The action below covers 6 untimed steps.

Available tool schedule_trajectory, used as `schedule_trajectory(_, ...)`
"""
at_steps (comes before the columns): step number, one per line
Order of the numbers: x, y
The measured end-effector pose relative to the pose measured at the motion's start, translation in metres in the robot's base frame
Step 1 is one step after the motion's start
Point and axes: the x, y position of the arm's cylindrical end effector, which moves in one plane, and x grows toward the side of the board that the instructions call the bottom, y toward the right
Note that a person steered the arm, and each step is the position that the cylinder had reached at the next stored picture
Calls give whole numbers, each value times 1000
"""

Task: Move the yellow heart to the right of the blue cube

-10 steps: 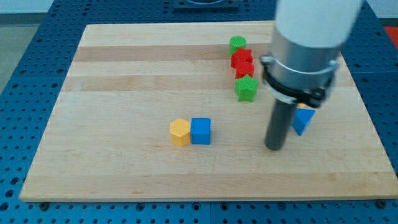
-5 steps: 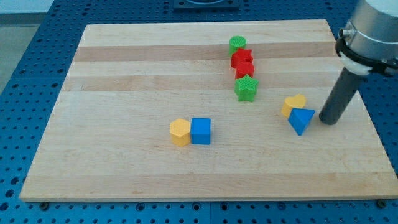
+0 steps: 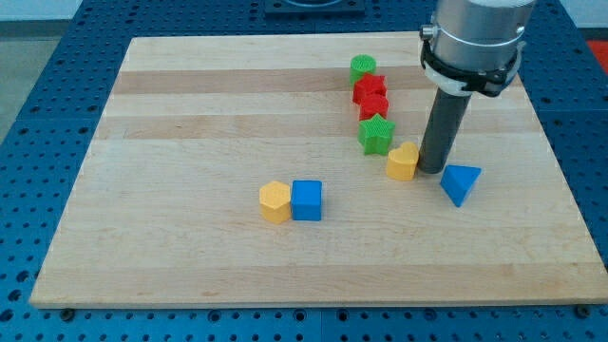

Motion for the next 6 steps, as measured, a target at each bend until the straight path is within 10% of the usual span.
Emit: schedule_trajectory(6,17,-87)
